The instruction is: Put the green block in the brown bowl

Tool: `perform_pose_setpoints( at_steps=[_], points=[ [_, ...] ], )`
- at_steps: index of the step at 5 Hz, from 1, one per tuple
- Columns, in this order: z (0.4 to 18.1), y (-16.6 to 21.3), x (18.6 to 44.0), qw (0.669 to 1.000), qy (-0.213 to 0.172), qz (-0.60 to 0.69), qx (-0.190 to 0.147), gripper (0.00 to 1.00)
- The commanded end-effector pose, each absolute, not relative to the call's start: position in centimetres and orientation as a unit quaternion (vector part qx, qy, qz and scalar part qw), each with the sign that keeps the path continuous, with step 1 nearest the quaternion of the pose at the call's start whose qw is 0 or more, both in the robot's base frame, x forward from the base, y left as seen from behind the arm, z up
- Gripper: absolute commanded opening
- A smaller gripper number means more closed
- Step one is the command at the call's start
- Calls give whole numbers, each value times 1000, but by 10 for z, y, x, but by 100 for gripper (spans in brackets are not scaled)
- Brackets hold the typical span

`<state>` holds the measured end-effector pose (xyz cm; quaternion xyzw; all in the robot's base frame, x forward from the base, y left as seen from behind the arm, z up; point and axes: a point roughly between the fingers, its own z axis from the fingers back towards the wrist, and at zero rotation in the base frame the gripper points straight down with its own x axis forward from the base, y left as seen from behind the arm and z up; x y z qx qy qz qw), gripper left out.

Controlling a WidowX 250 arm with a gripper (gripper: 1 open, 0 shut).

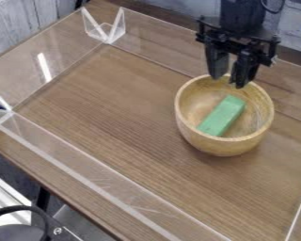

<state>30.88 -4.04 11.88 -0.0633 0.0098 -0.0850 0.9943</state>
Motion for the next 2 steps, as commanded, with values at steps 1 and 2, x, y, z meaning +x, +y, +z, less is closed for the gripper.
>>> perform_pose_setpoints(
  at_steps=[1,2],
  points=[
    [151,-35,309,994,-33,-81,-67,100],
    [171,-21,303,994,-50,-68,-65,100]
  ],
)
